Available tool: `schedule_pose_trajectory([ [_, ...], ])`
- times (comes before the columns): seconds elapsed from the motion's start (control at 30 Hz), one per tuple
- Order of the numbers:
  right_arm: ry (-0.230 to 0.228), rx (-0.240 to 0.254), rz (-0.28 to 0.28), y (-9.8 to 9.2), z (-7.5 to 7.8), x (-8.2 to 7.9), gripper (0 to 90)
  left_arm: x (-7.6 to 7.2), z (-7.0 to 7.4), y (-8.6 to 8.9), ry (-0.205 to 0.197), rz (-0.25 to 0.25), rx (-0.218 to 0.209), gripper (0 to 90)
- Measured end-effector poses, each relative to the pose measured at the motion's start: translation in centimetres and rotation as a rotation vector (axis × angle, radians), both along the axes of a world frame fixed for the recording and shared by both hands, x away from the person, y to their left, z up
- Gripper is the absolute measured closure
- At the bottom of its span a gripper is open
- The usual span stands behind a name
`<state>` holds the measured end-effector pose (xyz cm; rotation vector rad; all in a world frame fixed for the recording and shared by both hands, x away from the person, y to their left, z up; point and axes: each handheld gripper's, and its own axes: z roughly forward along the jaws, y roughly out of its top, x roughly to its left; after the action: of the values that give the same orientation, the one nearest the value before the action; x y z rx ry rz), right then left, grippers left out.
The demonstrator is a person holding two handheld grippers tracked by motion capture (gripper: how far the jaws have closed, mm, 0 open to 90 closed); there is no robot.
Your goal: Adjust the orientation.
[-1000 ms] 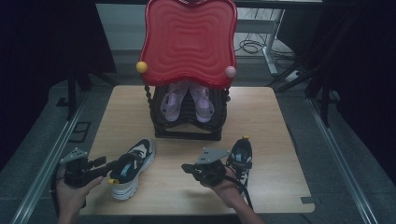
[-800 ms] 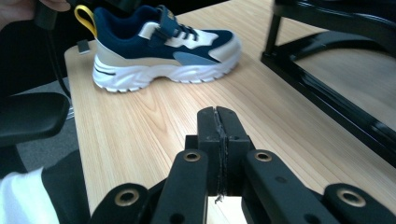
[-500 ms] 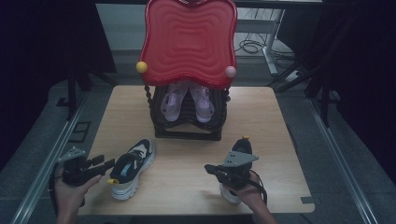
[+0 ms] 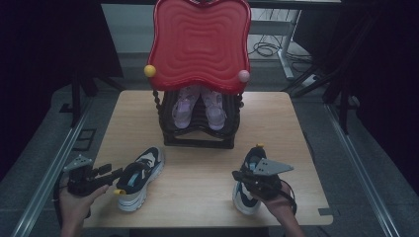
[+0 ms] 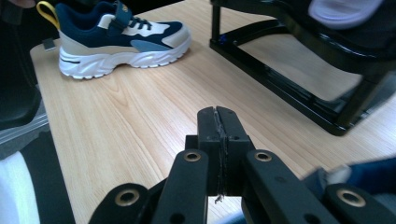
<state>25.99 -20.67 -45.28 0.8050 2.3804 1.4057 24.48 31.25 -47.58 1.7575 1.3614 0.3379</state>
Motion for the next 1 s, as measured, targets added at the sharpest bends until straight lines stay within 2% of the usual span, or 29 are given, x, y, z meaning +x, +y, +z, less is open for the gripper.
schedule_pose_trajectory([
  [0.23, -0.002, 0.010, -0.051, -2.1, 0.1, 0.0, 89.1, 0.0, 0.0, -0.2, 0.000, -0.005, 0.001, 42.4],
  [0.6, 0.000, 0.005, -0.091, -4.8, -0.2, -1.2, 89.2, -0.1, 0.1, -0.1, -0.006, -0.004, 0.000, 42.2],
  [1.0, 0.017, -0.009, -0.110, -6.3, -1.1, -1.9, 89.3, 0.0, 0.0, -0.2, -0.002, -0.005, 0.005, 41.9],
])
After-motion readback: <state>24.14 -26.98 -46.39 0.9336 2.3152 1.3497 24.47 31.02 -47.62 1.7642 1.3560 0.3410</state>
